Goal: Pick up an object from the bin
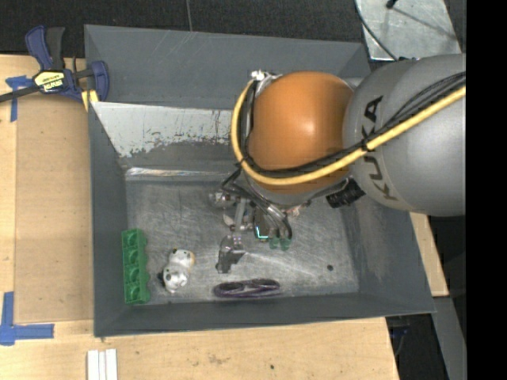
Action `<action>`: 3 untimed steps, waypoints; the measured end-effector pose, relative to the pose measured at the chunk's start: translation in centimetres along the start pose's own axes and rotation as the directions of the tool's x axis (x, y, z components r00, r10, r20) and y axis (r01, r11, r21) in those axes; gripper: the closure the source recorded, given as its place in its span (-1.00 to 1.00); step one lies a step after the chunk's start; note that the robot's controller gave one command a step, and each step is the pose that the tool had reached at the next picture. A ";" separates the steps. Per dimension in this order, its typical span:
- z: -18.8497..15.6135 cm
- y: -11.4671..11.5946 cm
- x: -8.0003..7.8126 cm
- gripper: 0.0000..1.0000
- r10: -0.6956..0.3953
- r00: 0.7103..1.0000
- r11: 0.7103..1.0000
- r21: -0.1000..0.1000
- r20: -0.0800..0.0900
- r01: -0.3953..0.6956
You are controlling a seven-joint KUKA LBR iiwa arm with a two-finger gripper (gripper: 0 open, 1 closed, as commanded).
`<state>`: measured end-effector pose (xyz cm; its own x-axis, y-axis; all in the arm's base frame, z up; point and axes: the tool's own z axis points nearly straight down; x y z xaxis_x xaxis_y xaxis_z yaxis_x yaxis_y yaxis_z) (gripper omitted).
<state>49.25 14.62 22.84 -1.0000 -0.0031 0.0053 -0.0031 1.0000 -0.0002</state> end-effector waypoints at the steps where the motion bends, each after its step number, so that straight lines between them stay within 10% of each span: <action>1: -0.4 -0.1 -0.2 -1.00 0.004 1.000 1.000 -0.001 0.007 -0.004; 2: 4.2 0.9 -0.1 -1.00 -0.115 0.993 0.993 0.000 0.010 0.115; 3: 6.2 3.2 -0.2 -1.00 -0.451 0.892 0.892 0.002 0.008 0.451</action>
Offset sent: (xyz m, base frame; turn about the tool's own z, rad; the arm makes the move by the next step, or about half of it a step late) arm -0.0051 0.0344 -0.1584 -0.4083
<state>49.41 17.79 16.62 -0.8910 -0.4539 -0.0034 -0.4539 0.8910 -0.0001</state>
